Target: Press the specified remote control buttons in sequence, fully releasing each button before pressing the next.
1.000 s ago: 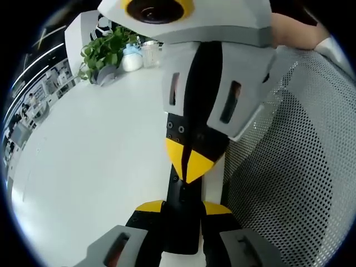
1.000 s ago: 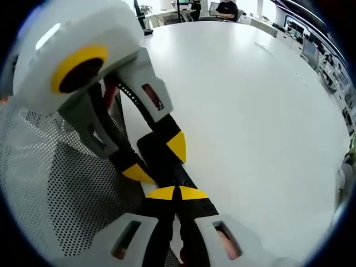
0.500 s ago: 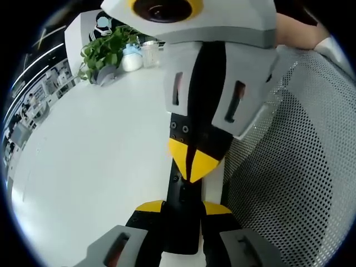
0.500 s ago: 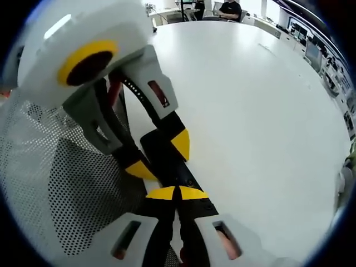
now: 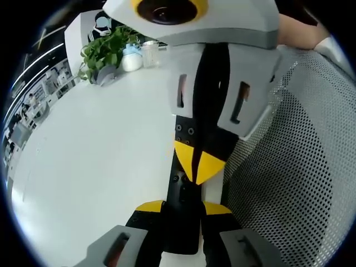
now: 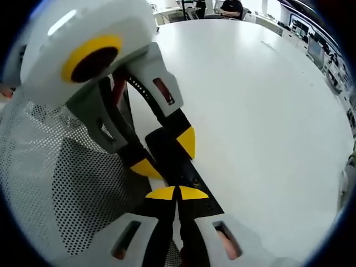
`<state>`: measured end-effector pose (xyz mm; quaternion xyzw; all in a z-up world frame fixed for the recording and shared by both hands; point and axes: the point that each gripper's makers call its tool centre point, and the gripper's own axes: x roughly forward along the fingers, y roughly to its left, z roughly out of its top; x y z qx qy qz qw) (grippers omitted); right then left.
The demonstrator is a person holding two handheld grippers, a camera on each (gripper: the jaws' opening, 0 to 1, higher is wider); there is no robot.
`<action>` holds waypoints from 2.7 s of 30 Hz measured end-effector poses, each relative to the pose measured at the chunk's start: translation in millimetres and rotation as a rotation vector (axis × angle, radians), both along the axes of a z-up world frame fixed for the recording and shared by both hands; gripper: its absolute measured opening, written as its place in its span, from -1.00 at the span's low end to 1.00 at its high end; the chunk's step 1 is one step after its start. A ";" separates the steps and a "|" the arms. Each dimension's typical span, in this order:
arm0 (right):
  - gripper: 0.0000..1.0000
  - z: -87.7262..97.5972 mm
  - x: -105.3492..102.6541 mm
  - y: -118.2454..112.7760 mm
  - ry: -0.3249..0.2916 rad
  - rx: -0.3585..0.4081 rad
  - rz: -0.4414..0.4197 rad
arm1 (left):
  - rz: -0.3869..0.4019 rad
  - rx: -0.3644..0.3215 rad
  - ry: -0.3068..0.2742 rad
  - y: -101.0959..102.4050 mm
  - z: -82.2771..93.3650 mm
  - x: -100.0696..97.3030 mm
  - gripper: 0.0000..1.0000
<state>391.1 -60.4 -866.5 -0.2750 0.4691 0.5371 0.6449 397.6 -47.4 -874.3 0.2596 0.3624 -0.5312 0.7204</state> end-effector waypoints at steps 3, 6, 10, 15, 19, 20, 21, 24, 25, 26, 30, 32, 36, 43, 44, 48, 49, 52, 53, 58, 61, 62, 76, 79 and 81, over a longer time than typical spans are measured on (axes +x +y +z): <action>-1.00 -0.1 -0.4 -0.1 -0.002 -0.001 0.004 | 0.001 -0.001 0.000 0.1 -0.3 0.1 -0.51; -1.00 -0.2 -0.8 0.0 -0.001 -0.001 0.003 | 0.001 -0.001 0.001 0.1 -0.1 -0.1 -0.50; -1.00 -1.7 -2.5 0.2 -0.005 -0.007 0.017 | 0.000 -0.002 0.001 -0.3 -0.2 -0.2 -0.50; -1.00 -2.1 -2.1 0.2 -0.006 -0.003 0.021 | 0.000 -0.002 0.002 -0.4 -0.2 -0.2 -0.50; -1.00 -2.2 -2.7 0.1 -0.008 0.005 0.027 | 0.001 -0.002 0.002 -0.5 -0.5 -0.1 -0.50; -1.00 -2.1 -2.8 0.1 -0.007 0.005 0.024 | 0.001 -0.001 0.002 -0.5 -0.3 -0.1 -0.50; -1.00 -2.1 -2.7 0.0 -0.004 0.005 0.021 | 0.001 -0.002 0.002 -0.5 -0.2 -0.1 -0.50; -1.00 -2.2 -2.3 0.1 0.009 0.002 0.010 | 0.002 -0.002 0.001 -0.5 -0.1 -0.2 -0.50; -1.00 -2.2 -2.3 0.1 0.009 0.001 0.011 | 0.001 -0.002 0.001 -0.5 -0.1 -0.2 -0.50; -1.00 -2.2 -2.6 0.1 0.004 -0.002 0.017 | 0.001 -0.002 0.001 -0.4 -0.2 -0.2 -0.50; -1.00 -2.1 -2.7 0.0 -0.005 -0.005 0.026 | 0.000 0.000 0.001 -0.4 -0.3 -0.2 -0.50; -1.00 -2.1 -2.0 -0.4 0.005 -0.003 0.012 | -0.001 0.001 0.001 -0.5 -0.2 -0.1 -0.50; -1.00 -2.0 -2.3 -0.7 0.013 -0.006 0.006 | -0.003 0.002 0.000 -0.6 -0.2 -0.1 -0.50; -1.00 -2.3 -3.1 -0.4 0.001 -0.005 0.016 | -0.006 0.006 -0.002 -0.6 -0.2 -0.2 -0.50; -1.00 -2.4 -2.9 -0.4 0.000 -0.005 0.018 | -0.006 0.005 -0.001 -0.5 -0.1 -0.2 -0.50; -1.00 -2.7 -2.6 -0.3 0.004 -0.011 0.012 | -0.007 0.006 -0.001 -0.5 -0.2 -0.3 -0.50; -1.00 -2.8 -2.7 -0.3 0.004 -0.012 0.010 | -0.007 0.006 -0.001 -0.5 -0.1 -0.4 -0.50; -1.00 -2.9 -2.8 -0.3 0.004 -0.017 0.005 | -0.011 0.007 -0.002 -0.4 0.0 -0.6 -0.50; -1.00 -2.8 -2.8 -0.3 0.005 -0.019 0.003 | -0.013 0.008 -0.002 -0.3 -0.1 -0.6 -0.50; -1.00 -4.5 -3.3 -0.7 0.021 -0.015 -0.007 | -0.018 0.013 0.004 2.6 0.1 -1.7 -0.50; -1.00 -4.2 -4.0 -0.6 0.023 -0.013 -0.008 | -0.020 0.019 0.003 3.8 0.0 -1.9 -0.50; -1.00 -4.1 -4.1 -0.7 0.022 -0.012 -0.007 | -0.020 0.020 0.004 4.2 -0.2 -2.0 -0.50; -1.00 -3.6 -3.4 -0.8 0.019 -0.011 0.006 | -0.019 0.032 0.012 9.0 -0.3 -3.4 -0.50; -1.00 -3.4 -2.0 -1.2 0.040 -0.006 -0.012 | -0.019 0.036 0.010 8.9 -0.5 -3.4 -0.50; -1.00 -3.0 -3.2 -0.9 0.040 -0.005 -0.010 | -0.019 0.038 0.010 8.7 -0.3 -3.5 -0.50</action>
